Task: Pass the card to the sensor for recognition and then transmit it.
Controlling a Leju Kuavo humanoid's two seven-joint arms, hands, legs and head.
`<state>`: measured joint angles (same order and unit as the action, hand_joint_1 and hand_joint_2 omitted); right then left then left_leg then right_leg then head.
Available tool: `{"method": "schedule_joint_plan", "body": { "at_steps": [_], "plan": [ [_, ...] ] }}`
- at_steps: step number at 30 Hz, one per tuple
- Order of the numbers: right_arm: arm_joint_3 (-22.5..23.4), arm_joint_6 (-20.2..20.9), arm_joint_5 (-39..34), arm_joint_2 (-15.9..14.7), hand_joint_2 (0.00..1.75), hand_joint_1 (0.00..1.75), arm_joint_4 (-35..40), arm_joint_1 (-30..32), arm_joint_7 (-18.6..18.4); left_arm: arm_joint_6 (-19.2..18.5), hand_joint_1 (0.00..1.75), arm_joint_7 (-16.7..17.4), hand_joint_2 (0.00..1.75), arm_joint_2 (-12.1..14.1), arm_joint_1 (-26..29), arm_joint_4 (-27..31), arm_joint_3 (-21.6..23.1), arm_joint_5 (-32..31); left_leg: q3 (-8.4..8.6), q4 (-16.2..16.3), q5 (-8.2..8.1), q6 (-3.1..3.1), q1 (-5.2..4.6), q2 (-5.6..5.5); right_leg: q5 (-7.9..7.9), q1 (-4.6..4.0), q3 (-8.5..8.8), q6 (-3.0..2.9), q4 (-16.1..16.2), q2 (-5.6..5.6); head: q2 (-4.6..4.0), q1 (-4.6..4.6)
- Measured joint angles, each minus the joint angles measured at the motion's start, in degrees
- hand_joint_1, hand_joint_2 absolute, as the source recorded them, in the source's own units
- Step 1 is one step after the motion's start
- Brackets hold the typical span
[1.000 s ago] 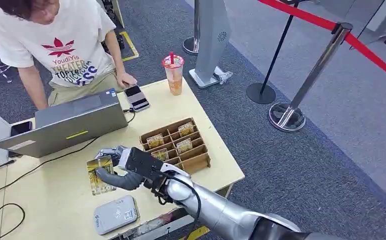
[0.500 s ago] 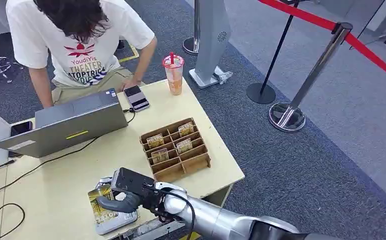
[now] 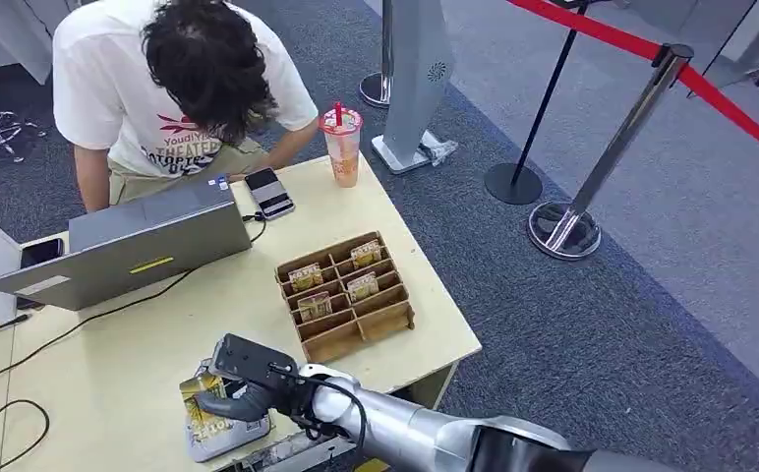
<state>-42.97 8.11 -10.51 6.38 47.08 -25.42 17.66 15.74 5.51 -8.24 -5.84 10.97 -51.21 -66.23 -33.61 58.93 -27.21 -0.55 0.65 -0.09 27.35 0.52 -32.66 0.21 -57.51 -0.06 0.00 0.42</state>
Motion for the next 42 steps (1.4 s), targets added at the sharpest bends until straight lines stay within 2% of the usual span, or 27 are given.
{"method": "schedule_joint_plan", "body": {
  "at_steps": [9, 20, 33, 42],
  "plan": [
    [-0.02, -3.23, 0.37, 0.76, 1.75, 1.75, -4.52, -0.69, 0.37, 0.00, 0.00, -0.15, 0.00, 0.00, 0.04, 0.00, 0.00, 0.07, 0.00, 0.00, 0.00, 0.00, 0.00, 0.00, 0.00, 0.00, 0.00, 0.00, 0.00, 0.00, 0.00, 0.00],
    [0.00, -5.11, 1.07, 0.76, 1.75, 1.75, -8.65, -0.82, 0.39, -0.13, 0.00, -0.15, 0.00, 0.00, 0.02, 0.00, 0.00, -0.35, 0.00, 0.00, 0.00, 0.00, 0.00, 0.00, 0.00, 0.00, 0.00, 0.00, 0.00, 0.00, 0.00, 0.00],
    [0.57, -6.16, 1.27, 0.76, 1.75, 1.75, -11.56, -1.70, 0.79, -0.50, 0.00, 0.22, 0.00, 0.00, -0.07, 0.00, 0.00, -0.81, 0.06, 0.00, 0.01, 0.00, -0.01, 0.01, -0.01, 0.00, 0.04, 0.00, 0.00, 0.00, 0.00, 0.00],
    [2.34, -5.27, -0.44, 0.76, 1.75, 1.75, -12.41, -2.18, 1.86, 0.48, 0.00, 0.22, 0.00, -0.17, -0.07, 0.00, 0.00, -0.72, 0.08, 0.00, 0.01, 0.00, -0.01, 0.01, -0.01, 0.00, 0.06, 0.00, 0.00, 0.00, 0.00, 0.00]
  ]
}}
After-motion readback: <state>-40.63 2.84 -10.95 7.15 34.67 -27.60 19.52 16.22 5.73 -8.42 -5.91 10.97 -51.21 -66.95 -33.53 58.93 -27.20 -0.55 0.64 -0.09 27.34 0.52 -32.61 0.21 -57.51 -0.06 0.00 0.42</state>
